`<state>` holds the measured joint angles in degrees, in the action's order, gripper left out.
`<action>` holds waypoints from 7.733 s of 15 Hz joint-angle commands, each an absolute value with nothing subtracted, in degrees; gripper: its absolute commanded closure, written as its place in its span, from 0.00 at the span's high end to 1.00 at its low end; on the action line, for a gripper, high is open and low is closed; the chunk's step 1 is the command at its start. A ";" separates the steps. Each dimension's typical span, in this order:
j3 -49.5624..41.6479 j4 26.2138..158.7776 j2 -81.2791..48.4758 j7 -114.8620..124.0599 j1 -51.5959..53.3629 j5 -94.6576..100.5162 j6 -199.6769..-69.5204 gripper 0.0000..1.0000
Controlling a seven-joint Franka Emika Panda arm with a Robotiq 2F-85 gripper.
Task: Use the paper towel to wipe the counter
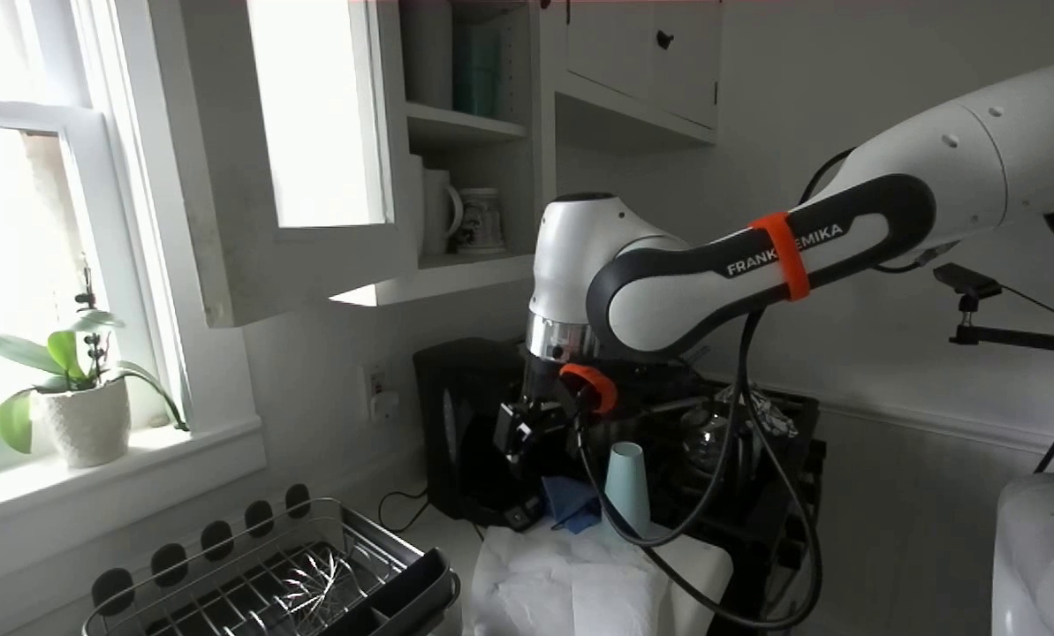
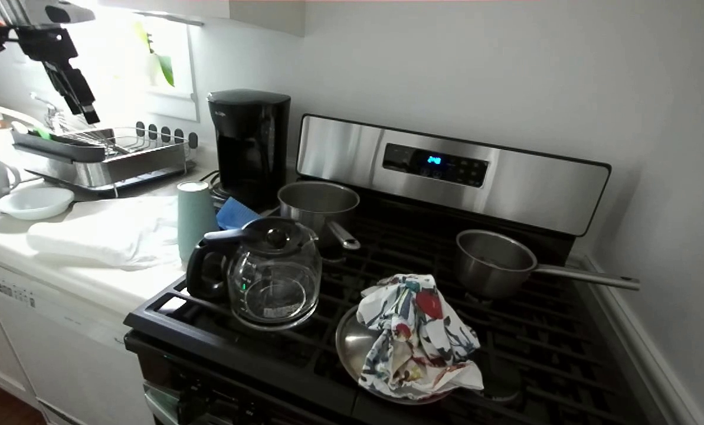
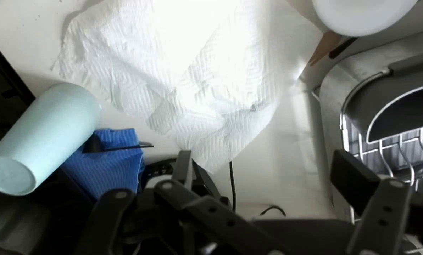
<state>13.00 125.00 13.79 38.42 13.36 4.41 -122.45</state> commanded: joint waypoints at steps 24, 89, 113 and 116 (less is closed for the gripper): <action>9.76 131.31 -9.75 31.47 10.01 -1.17 -143.06 1.00; 3.63 111.03 -22.50 36.00 13.79 -7.20 -117.96 0.00; -1.17 112.79 -22.24 64.57 13.23 10.47 -127.11 0.00; 0.15 113.36 -22.71 67.01 13.57 8.82 -136.14 0.00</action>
<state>-1.32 111.64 -22.17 64.06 13.43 11.10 -127.78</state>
